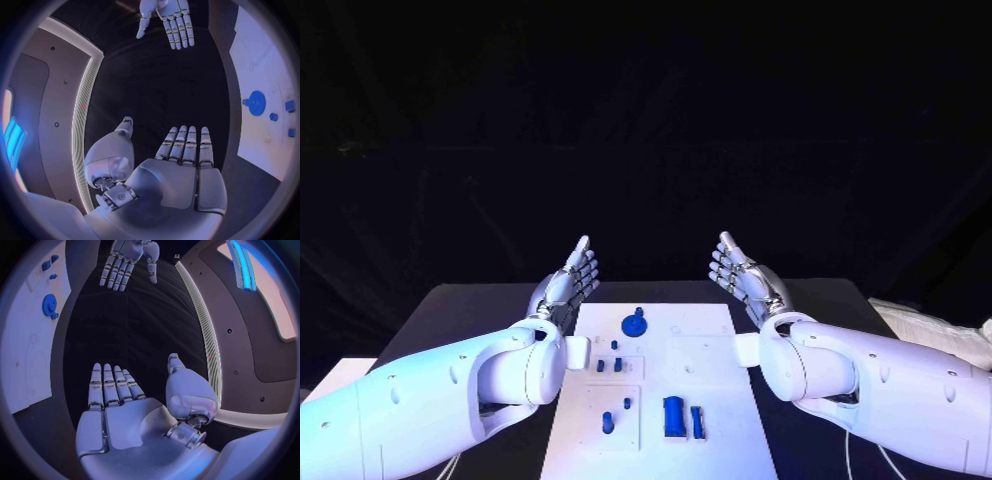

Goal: Assemble the parts on the task board

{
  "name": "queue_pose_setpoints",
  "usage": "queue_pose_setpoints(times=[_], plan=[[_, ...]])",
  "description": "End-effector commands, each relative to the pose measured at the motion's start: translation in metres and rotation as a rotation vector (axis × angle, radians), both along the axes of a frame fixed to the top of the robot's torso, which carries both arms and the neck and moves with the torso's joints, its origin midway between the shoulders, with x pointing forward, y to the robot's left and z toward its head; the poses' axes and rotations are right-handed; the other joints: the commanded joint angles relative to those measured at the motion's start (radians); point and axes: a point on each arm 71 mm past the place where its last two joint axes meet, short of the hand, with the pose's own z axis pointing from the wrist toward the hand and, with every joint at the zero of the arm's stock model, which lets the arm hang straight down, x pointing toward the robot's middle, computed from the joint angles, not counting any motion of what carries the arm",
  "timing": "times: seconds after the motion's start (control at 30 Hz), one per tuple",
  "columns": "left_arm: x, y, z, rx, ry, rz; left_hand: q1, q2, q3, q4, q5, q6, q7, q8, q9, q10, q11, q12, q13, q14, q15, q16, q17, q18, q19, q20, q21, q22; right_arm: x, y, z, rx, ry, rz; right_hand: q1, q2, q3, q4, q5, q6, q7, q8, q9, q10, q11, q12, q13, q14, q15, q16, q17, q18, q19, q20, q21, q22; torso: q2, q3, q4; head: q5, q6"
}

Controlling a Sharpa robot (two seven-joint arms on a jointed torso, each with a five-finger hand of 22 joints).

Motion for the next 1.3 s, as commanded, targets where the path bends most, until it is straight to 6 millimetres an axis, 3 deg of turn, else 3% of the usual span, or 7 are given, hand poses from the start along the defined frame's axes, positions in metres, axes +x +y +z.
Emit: queue_pose_setpoints(times=[0.03, 0.43, 0.47, 0.93, 0.97, 1.07, 1.3], plan=[[-0.0019, 0.0016, 0.0073, 0.085, -0.089, 0.071, -0.156, 0.001, -0.099, 0.000, -0.011, -0.118, -0.015, -0.007, -0.003, -0.130, -0.008, -0.007, -0.002, -0.117, -0.004, -0.038, -0.004, -0.096, -0.099, -0.067, -0.007, -0.055, -0.0011, -0.0050, 0.0037, 0.001, -0.035, -0.092, -0.167, -0.001, -0.003, -0.007, -0.010, -0.112, -0.022, -0.007, -0.003, -0.124, -0.007, -0.007, -0.014, -0.130, -0.002, -0.008, -0.066, -0.070, -0.122, -0.030, -0.038, -0.021, -0.001, 0.0012, 0.0031, 0.000, 0.003], [-0.0024, 0.0012, 0.0077, 0.088, -0.091, 0.073, -0.288, 0.001, -0.099, 0.000, -0.011, -0.218, -0.015, -0.007, -0.003, -0.240, -0.008, -0.007, -0.002, -0.215, -0.004, -0.038, -0.004, -0.096, -0.185, -0.067, -0.007, -0.102, -0.0011, -0.0050, 0.0037, 0.001, -0.035, -0.092, -0.308, -0.001, -0.003, -0.007, -0.010, -0.207, -0.022, -0.007, -0.003, -0.230, -0.007, -0.007, -0.014, -0.241, -0.002, -0.008, -0.066, -0.070, -0.226, -0.030, -0.038, -0.021, -0.001, 0.0012, 0.0031, 0.000, 0.003], [-0.0024, 0.0012, 0.0077, 0.088, -0.091, 0.073, -0.291, 0.001, -0.099, 0.000, -0.011, -0.220, -0.015, -0.007, -0.003, -0.243, -0.008, -0.007, -0.002, -0.217, -0.004, -0.038, -0.004, -0.096, -0.187, -0.067, -0.007, -0.173, -0.0011, -0.0050, 0.0037, 0.001, -0.035, -0.092, -0.311, -0.001, -0.003, -0.007, -0.010, -0.208, -0.022, -0.007, -0.003, -0.232, -0.007, -0.007, -0.014, -0.243, -0.002, -0.008, -0.066, -0.070, -0.228, -0.030, -0.038, -0.021, -0.001, 0.0012, 0.0031, 0.000, 0.003], [-0.0024, 0.0012, 0.0077, 0.088, -0.091, 0.073, -0.375, 0.001, -0.099, 0.000, -0.011, -0.285, -0.015, -0.007, -0.003, -0.314, -0.008, -0.007, -0.002, -0.281, -0.004, -0.038, -0.004, -0.096, -0.239, -0.067, -0.007, -0.173, -0.0011, -0.0050, 0.0037, 0.001, -0.035, -0.092, -0.403, -0.001, -0.003, -0.007, -0.010, -0.270, -0.022, -0.007, -0.003, -0.302, -0.007, -0.007, -0.014, -0.317, -0.002, -0.008, -0.066, -0.070, -0.298, -0.030, -0.038, -0.021, -0.001, 0.0012, 0.0031, 0.000, 0.003], [-0.0024, 0.0012, 0.0077, 0.088, -0.091, 0.073, -0.398, 0.001, -0.099, 0.000, -0.011, -0.370, -0.015, -0.007, -0.003, -0.333, -0.008, -0.007, -0.002, -0.365, -0.004, -0.038, -0.004, -0.096, -0.313, -0.067, -0.007, -0.173, -0.0011, -0.0050, 0.0037, 0.001, -0.035, -0.092, -0.412, -0.001, -0.003, -0.007, -0.010, -0.276, -0.022, -0.007, -0.003, -0.308, -0.007, -0.007, -0.014, -0.323, -0.002, -0.008, -0.066, -0.070, -0.302, -0.030, -0.038, -0.021, -0.001, 0.0012, 0.0031, 0.000, 0.003], [-0.0024, 0.0012, 0.0077, 0.088, -0.091, 0.073, -0.489, 0.001, -0.099, 0.000, -0.011, -0.370, -0.015, -0.007, -0.003, -0.408, -0.008, -0.007, -0.002, -0.365, -0.004, -0.038, -0.004, -0.096, -0.313, -0.067, -0.007, -0.173, -0.0011, -0.0050, 0.0037, 0.001, -0.035, -0.092, -0.523, -0.001, -0.003, -0.007, -0.010, -0.350, -0.022, -0.007, -0.003, -0.390, -0.007, -0.007, -0.014, -0.408, -0.002, -0.008, -0.066, -0.070, -0.383, -0.030, -0.038, -0.021, -0.001, 0.0012, 0.0031, 0.000, 0.003], [-0.0024, 0.0012, 0.0077, 0.088, -0.091, 0.073, -0.489, 0.001, -0.099, 0.000, -0.011, -0.370, -0.015, -0.007, -0.003, -0.408, -0.008, -0.007, -0.002, -0.365, -0.004, -0.038, -0.004, -0.096, -0.313, -0.067, -0.007, -0.173, -0.0011, -0.0050, 0.0037, 0.001, -0.035, -0.092, -0.523, -0.001, -0.003, -0.007, -0.010, -0.350, -0.022, -0.007, -0.003, -0.390, -0.007, -0.007, -0.014, -0.408, -0.002, -0.008, -0.066, -0.070, -0.383, -0.030, -0.038, -0.021, -0.001, 0.0012, 0.0031, 0.000, 0.003]])
